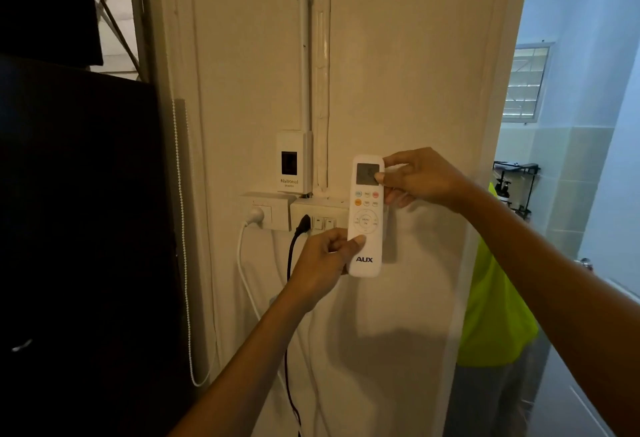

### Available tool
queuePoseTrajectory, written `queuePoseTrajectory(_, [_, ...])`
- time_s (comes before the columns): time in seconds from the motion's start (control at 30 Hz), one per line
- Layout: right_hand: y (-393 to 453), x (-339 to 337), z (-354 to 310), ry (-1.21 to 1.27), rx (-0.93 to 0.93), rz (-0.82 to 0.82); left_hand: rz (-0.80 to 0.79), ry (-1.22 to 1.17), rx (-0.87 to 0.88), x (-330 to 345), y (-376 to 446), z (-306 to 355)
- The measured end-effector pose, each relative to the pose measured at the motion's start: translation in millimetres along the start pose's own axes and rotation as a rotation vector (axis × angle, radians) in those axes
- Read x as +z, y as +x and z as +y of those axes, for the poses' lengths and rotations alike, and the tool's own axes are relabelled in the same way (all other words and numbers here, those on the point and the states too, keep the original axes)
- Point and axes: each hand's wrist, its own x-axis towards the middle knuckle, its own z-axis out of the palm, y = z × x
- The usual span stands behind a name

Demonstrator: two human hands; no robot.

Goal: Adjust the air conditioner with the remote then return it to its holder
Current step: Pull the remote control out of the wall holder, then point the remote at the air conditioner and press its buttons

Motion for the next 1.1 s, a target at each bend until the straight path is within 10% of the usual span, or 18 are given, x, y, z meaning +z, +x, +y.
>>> queuePoseTrajectory(1.1, [-265, 140, -118, 0.426, -0.063, -0.087, 0.220, 0.098, -0.009, -53, -303, 93])
